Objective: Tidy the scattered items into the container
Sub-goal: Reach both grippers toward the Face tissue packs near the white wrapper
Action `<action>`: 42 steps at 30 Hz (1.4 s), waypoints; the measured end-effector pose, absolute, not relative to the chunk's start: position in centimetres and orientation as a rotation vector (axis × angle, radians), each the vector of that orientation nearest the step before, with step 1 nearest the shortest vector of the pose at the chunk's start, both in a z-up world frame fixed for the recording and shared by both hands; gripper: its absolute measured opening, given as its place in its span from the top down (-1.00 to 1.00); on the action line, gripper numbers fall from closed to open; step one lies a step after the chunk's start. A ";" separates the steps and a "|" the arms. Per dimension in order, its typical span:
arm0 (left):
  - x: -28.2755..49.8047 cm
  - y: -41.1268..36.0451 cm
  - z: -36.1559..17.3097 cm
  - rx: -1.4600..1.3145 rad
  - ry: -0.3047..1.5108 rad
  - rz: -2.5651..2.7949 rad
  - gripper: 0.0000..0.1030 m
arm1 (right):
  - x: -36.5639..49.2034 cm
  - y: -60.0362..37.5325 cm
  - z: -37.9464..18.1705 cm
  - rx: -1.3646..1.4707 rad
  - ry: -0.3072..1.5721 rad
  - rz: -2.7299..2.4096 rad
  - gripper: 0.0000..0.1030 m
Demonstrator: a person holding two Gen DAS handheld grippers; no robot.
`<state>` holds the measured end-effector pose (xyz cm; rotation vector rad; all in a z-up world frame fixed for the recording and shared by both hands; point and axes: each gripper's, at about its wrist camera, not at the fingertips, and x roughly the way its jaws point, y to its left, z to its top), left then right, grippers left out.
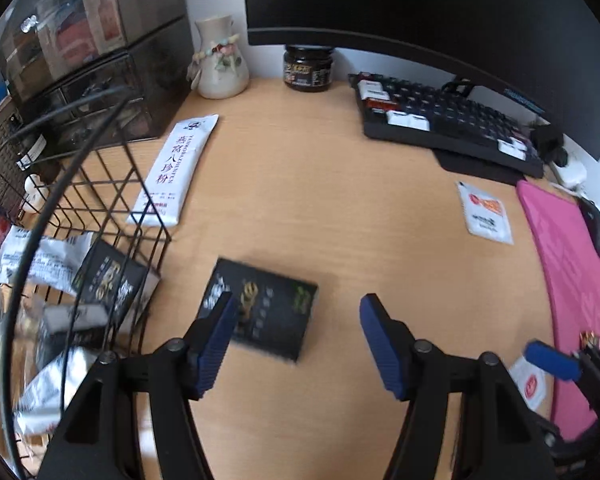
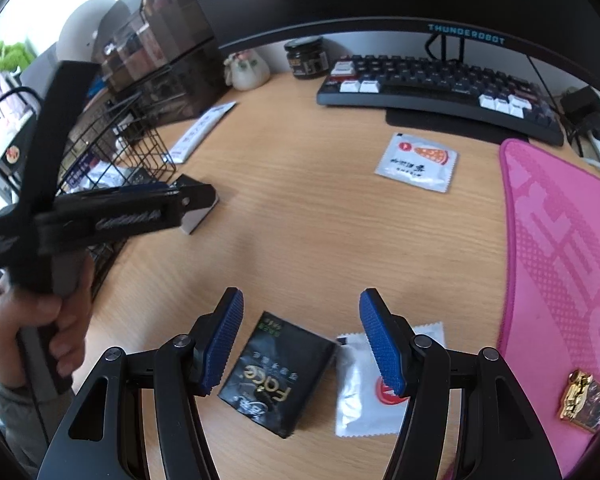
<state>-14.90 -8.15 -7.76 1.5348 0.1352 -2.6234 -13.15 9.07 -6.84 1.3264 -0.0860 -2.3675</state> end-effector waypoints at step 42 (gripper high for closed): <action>-8.9 -5.8 -7.9 1.582 -0.001 -2.627 -0.46 | -10.2 11.0 -5.9 1.280 -0.124 -2.387 -0.19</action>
